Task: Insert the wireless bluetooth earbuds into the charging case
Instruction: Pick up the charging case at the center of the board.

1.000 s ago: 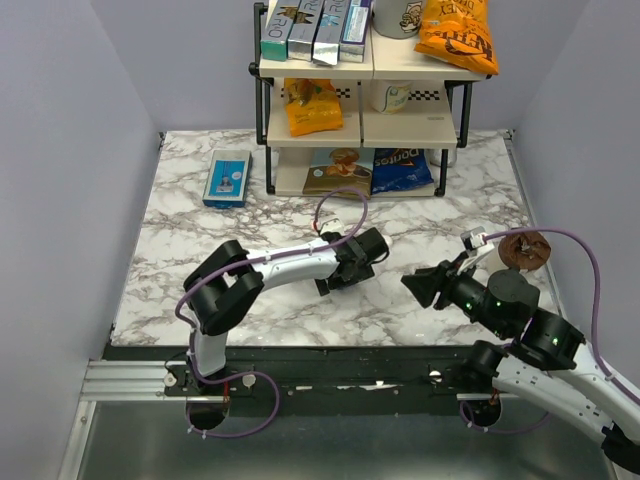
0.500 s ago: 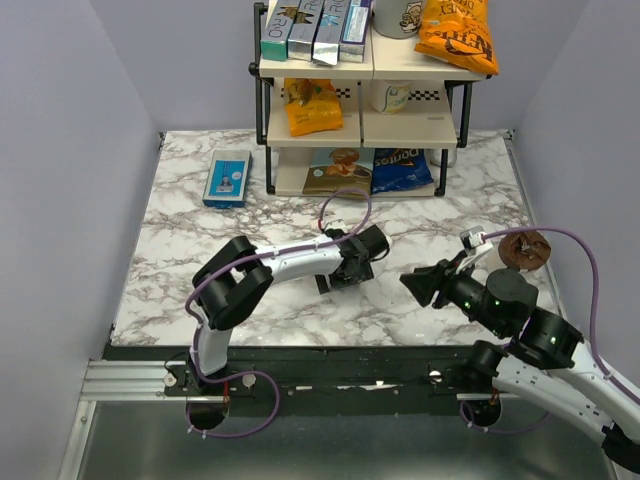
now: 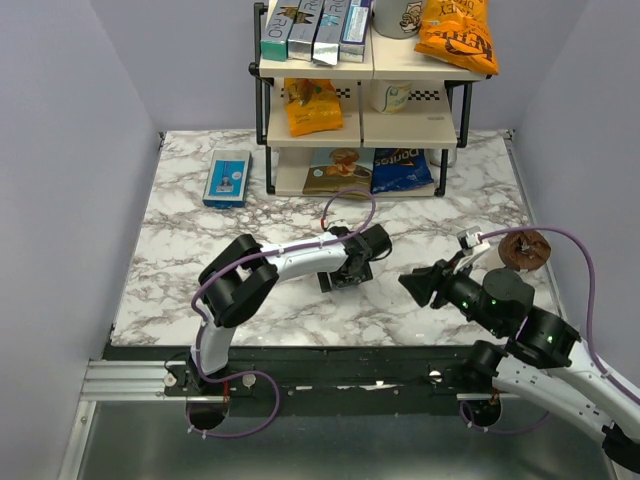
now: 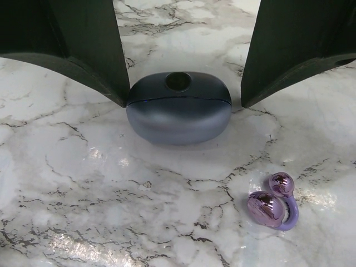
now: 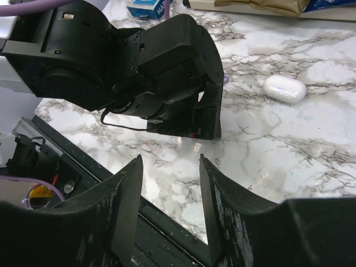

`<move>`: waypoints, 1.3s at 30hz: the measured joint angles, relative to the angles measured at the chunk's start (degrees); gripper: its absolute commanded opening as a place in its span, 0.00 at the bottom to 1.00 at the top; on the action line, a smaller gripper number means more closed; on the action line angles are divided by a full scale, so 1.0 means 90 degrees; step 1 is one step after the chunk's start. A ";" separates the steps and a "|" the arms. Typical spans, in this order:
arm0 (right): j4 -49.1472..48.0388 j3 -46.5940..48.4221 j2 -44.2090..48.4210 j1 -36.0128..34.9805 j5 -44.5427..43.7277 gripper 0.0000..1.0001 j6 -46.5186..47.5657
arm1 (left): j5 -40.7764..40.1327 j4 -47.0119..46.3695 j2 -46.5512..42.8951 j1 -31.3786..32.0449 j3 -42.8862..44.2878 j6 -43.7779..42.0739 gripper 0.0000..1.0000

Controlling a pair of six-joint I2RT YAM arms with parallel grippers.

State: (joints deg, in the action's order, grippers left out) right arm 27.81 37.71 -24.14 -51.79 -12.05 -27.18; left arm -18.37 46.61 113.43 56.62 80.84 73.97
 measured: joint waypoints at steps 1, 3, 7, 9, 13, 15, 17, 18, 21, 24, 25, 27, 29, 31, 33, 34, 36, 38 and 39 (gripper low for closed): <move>0.0000 -0.0012 0.0000 0.0000 0.0000 0.53 0.0000 | 0.0000 0.0007 0.0002 0.0000 0.0000 0.0000 0.86; -0.0005 -0.0044 0.0010 0.0000 0.0000 0.53 0.0000 | -0.0002 0.0053 0.0024 0.0000 0.0029 0.0000 0.86; -0.0019 -0.0085 0.0039 0.0000 0.0000 0.54 -0.0002 | -0.0005 0.0202 0.0126 0.0000 0.0165 0.0002 0.86; -0.0034 -0.0097 0.0056 0.0000 0.0000 0.53 -0.0002 | -0.0007 0.0272 0.0175 0.0002 0.0233 0.0019 0.85; -0.0046 -0.0141 0.0070 0.0000 0.0000 0.54 -0.0002 | -0.0024 0.0430 0.0279 0.0002 0.0379 0.0068 0.84; -0.0046 -0.0155 0.0078 0.0000 0.0000 0.54 -0.0002 | -0.0027 0.0488 0.0313 0.0002 0.0437 0.0109 0.84; -0.0051 -0.0168 0.0107 0.0000 -0.0002 0.54 -0.0002 | -0.0032 0.0542 0.0347 0.0012 0.0491 0.0148 0.83; -0.0063 -0.0175 0.0121 0.0000 -0.0002 0.54 -0.0002 | -0.0034 0.0568 0.0364 0.0015 0.0520 0.0170 0.82; -0.0087 -0.0187 0.0136 0.0000 -0.0002 0.54 -0.0002 | -0.0039 0.0595 0.0384 0.0022 0.0546 0.0238 0.81; -0.0087 -0.0216 0.0138 0.0000 -0.0002 0.54 -0.0002 | -0.0073 0.0595 0.0386 0.0046 0.0546 0.0284 0.80; -0.0090 -0.0226 0.0141 0.0000 -0.0002 0.54 -0.0002 | -0.0080 0.0595 0.0386 0.0056 0.0546 0.0294 0.80; -0.0090 -0.0236 0.0146 0.0000 -0.0002 0.54 -0.0002 | -0.0080 0.0595 0.0386 0.0066 0.0546 0.0316 0.77; -0.0090 -0.0240 0.0146 0.0000 -0.0002 0.54 -0.0002 | -0.0080 0.0593 0.0386 0.0078 0.0544 0.0342 0.73; -0.0090 -0.0243 0.0146 0.0000 -0.0002 0.54 -0.0002 | -0.0090 0.0593 0.0386 0.0100 0.0539 0.0364 0.66; -0.0090 -0.0243 0.0153 0.0000 -0.0002 0.54 -0.0002 | -0.0119 0.0583 0.0384 0.0121 0.0525 0.0389 0.54; -0.0090 -0.0243 0.0163 0.0000 -0.0002 0.54 -0.0002 | -0.0141 0.0566 0.0369 0.0131 0.0505 0.0389 0.49; -0.0090 -0.0243 0.0194 0.0000 -0.0002 0.54 -0.0002 | -0.0197 0.0525 0.0316 0.0148 0.0418 0.0389 0.35; -0.0092 -0.0243 0.0216 0.0000 -0.0002 0.54 -0.0002 | -0.0240 0.0481 0.0223 0.0168 0.0287 0.0386 0.22; -0.0092 -0.0243 0.0221 0.0000 -0.0002 0.54 0.0000 | -0.0253 0.0471 0.0185 0.0170 0.0226 0.0389 0.13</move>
State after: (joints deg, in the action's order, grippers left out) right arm 26.98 35.53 -22.15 -51.79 -12.08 -27.18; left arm -20.64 50.85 115.09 58.15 82.87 77.47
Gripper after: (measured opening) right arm 0.535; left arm 0.712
